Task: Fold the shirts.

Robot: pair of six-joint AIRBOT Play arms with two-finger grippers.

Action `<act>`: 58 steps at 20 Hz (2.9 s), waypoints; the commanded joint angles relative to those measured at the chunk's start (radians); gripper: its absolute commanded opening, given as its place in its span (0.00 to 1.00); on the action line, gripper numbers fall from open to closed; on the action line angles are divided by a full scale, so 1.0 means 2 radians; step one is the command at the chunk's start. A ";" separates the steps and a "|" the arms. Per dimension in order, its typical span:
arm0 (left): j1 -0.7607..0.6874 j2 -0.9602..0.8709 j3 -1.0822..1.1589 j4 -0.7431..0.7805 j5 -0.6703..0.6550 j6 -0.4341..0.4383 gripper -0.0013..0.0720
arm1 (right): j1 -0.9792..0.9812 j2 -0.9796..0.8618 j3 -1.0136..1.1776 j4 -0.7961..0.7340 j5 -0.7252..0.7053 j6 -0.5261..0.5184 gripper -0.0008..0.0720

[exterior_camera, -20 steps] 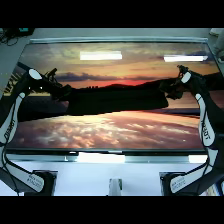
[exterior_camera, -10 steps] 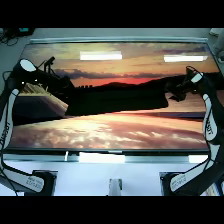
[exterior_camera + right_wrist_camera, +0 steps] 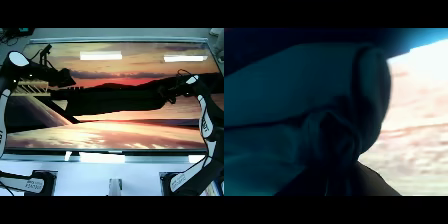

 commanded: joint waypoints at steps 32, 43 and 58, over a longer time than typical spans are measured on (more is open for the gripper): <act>-0.134 0.182 -0.116 0.015 0.107 -0.006 0.06 | 0.214 0.192 0.001 0.013 0.052 0.076 0.05; -0.060 0.341 -0.118 0.017 0.082 -0.051 0.06 | 0.294 0.057 0.001 0.168 -0.070 0.056 0.94; -0.060 0.336 -0.134 0.027 0.100 -0.049 0.06 | 0.069 0.165 -0.248 -0.019 0.059 0.028 0.85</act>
